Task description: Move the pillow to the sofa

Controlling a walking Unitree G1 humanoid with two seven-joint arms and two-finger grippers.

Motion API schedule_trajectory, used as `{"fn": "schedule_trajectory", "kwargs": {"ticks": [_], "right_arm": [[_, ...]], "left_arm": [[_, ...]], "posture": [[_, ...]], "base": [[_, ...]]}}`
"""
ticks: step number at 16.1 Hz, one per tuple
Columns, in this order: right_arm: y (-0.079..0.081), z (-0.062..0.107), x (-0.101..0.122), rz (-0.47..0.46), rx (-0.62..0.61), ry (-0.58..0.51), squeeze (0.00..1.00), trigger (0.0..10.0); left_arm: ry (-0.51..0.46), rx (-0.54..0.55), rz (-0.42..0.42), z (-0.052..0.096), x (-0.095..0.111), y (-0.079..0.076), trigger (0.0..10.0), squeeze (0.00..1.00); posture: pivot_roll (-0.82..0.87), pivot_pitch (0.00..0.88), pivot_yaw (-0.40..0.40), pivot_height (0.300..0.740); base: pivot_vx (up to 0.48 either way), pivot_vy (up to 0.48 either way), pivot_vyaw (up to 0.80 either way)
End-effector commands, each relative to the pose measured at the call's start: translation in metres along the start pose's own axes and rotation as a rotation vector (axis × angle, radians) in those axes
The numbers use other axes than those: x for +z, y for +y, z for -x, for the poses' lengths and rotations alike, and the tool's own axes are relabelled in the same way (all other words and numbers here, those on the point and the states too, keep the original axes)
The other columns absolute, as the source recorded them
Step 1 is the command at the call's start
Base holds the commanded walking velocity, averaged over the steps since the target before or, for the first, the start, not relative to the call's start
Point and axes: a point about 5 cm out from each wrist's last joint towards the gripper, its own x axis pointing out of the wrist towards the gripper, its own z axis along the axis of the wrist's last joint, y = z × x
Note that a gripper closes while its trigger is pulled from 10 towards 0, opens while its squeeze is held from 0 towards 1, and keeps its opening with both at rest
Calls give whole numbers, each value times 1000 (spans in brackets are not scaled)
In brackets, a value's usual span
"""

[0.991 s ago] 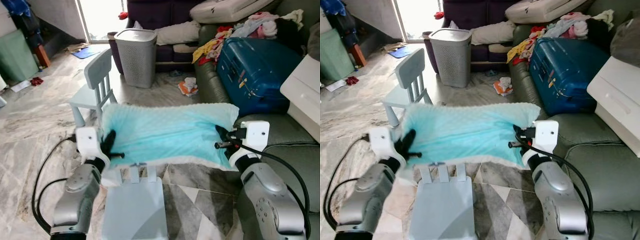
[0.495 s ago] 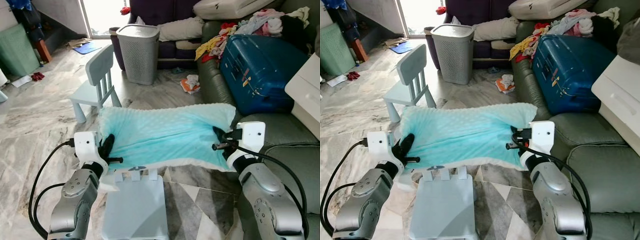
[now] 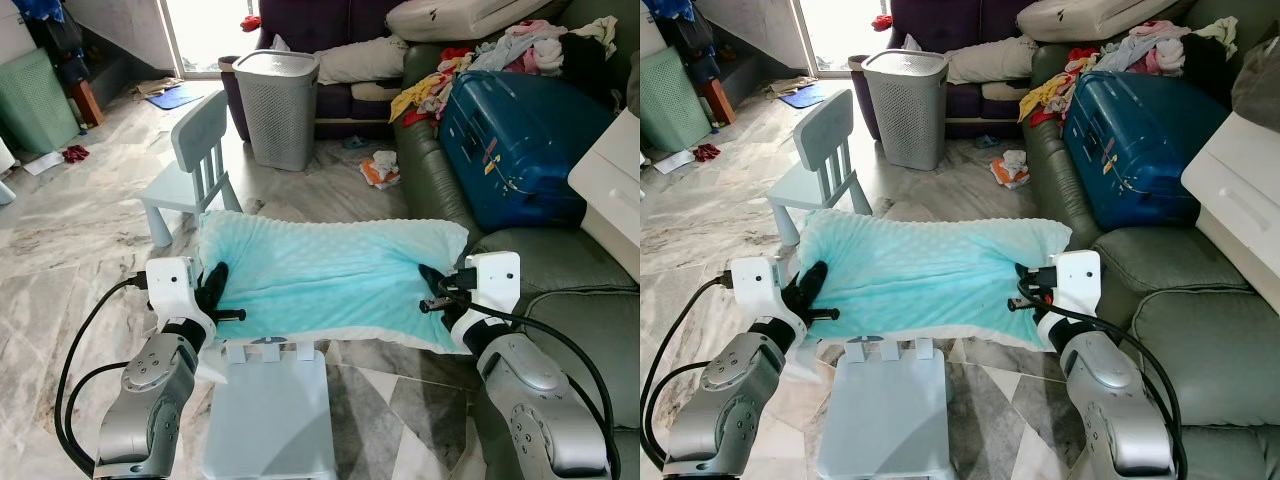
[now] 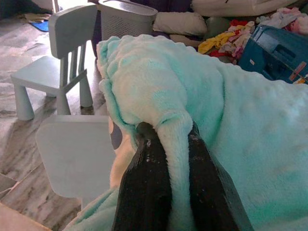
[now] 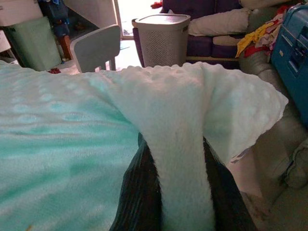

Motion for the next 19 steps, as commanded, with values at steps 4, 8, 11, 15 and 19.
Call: {"fn": "schedule_trajectory", "kwargs": {"ticks": [4,8,11,15,19], "right_arm": [[-3,1,10,-11,-11,-41,0,10000],[-2,1,10,-29,-13,-40,0,10000],[-2,1,10,-35,-11,-40,0,10000],[-1,2,9,-33,-2,-41,0,10000],[-1,0,9,-30,1,-39,0,10000]], "left_arm": [[-10,-22,18,2,5,-2,10000,0],[-8,-23,16,2,5,-1,10000,0],[-5,-28,14,2,4,-2,10000,0],[0,-37,11,3,3,-3,10000,0],[7,-36,17,3,2,-2,10000,0]], "posture": [[-142,0,21,740],[-139,0,20,740],[-139,0,22,740],[-135,0,20,740],[-135,0,19,740]], "base": [[0,0,0],[0,0,0],[0,0,-169],[0,0,0],[-65,0,0]]}}
